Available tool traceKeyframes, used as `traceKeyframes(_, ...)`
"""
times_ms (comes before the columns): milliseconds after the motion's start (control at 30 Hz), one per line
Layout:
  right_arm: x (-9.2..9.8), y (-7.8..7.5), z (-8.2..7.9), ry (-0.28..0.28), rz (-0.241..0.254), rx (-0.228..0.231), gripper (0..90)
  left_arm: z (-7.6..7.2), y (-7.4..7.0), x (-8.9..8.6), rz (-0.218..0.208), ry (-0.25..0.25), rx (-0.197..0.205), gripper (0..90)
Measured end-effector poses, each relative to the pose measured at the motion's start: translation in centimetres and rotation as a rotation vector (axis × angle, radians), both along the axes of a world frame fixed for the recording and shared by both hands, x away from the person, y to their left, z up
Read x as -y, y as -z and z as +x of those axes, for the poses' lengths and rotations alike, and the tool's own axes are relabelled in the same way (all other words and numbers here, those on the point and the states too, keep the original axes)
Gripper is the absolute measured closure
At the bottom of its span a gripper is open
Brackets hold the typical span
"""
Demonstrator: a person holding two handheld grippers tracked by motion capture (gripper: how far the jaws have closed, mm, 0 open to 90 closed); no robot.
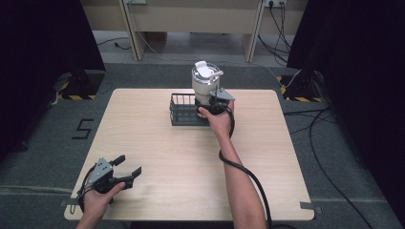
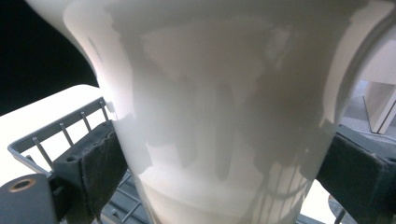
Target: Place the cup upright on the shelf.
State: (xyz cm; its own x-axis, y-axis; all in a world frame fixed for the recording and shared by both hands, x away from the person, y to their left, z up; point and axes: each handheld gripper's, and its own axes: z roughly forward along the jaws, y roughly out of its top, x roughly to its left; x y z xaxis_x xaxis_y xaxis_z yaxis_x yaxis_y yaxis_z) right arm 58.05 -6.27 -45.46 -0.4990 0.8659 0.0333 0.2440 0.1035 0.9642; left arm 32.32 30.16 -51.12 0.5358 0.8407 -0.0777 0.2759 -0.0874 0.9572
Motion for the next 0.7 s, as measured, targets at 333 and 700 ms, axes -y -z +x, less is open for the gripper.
traceKeyframes(333, 0.5, 0.3, -0.6, -0.003, 0.003, -0.008, 9.6, 0.0, 0.0, 0.1, 0.001, 0.002, 0.001, 14.6)
traceKeyframes(700, 1.3, -0.1, -1.8, -0.006, 0.000, 0.005, 10.2, 0.0, 0.0, 0.1, 0.003, 0.004, -0.001, 14.6)
